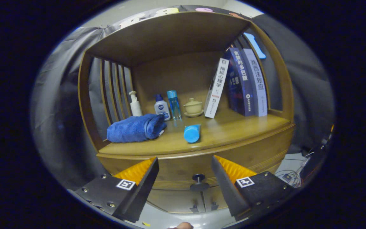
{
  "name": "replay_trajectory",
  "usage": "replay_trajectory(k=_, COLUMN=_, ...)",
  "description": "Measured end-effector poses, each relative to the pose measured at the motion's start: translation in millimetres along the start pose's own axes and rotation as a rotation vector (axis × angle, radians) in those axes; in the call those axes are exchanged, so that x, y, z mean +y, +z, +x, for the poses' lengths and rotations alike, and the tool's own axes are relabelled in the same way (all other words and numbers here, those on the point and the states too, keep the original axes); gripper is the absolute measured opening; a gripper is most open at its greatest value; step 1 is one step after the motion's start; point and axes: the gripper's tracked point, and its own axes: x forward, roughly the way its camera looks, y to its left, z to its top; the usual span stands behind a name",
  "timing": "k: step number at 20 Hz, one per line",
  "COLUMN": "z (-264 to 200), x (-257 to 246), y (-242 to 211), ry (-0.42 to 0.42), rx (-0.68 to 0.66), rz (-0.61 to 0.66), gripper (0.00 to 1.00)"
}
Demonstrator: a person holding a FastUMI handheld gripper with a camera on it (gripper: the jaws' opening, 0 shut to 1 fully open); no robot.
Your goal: Pull open the drawer, take out the items inside it, and place them on the countertop above the cabinet.
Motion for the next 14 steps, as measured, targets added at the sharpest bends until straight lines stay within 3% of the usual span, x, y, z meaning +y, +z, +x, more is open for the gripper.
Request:
replay_trajectory(k=7, z=-69, x=-9, y=59, ry=-0.089, rx=-0.109, rz=-0.082, gripper=0.99)
replay_trajectory(k=14, z=-135, x=-4, y=105, ry=-0.109, rx=-0.242, rz=-0.119, gripper=0.99)
